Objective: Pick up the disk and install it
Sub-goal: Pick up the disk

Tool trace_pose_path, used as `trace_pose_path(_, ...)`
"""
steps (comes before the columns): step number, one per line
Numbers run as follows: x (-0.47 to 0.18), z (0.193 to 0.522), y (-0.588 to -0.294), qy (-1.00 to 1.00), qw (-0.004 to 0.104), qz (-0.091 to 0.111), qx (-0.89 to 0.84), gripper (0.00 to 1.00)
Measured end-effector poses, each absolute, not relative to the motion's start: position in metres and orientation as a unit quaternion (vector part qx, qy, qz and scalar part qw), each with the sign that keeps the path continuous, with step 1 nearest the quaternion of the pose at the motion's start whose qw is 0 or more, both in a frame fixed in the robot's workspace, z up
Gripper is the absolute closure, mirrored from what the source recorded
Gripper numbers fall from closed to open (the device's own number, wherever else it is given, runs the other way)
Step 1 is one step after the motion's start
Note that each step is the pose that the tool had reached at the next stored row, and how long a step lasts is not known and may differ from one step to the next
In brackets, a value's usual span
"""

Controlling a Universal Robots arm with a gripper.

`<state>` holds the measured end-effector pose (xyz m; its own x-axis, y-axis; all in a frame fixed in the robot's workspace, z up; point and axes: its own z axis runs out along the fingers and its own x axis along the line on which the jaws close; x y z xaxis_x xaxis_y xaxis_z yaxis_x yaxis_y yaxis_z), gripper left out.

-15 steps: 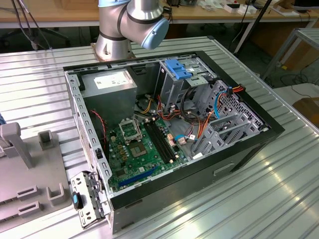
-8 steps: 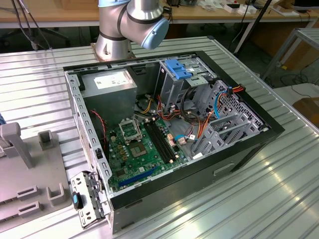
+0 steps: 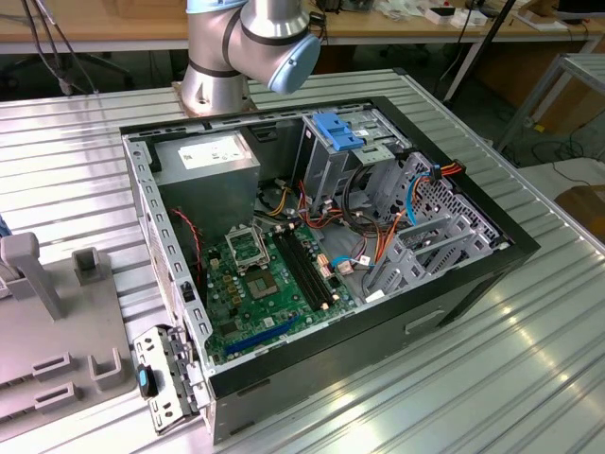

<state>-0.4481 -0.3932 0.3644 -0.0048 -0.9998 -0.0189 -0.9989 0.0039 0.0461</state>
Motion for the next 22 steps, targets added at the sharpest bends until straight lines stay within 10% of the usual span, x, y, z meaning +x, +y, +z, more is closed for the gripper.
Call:
trace_pose_path(7, -0.448, 0.364, -0.393, -0.709, 0.012, -0.017, 0.705, 0.89)
trace_pose_path(17, -0.448, 0.355, -0.392, -0.733, 0.012, -0.01, 0.68, 0.4)
trace_pose_path(22, -0.448, 0.351, -0.389, -0.745, 0.01, -0.01, 0.667, 0.4)
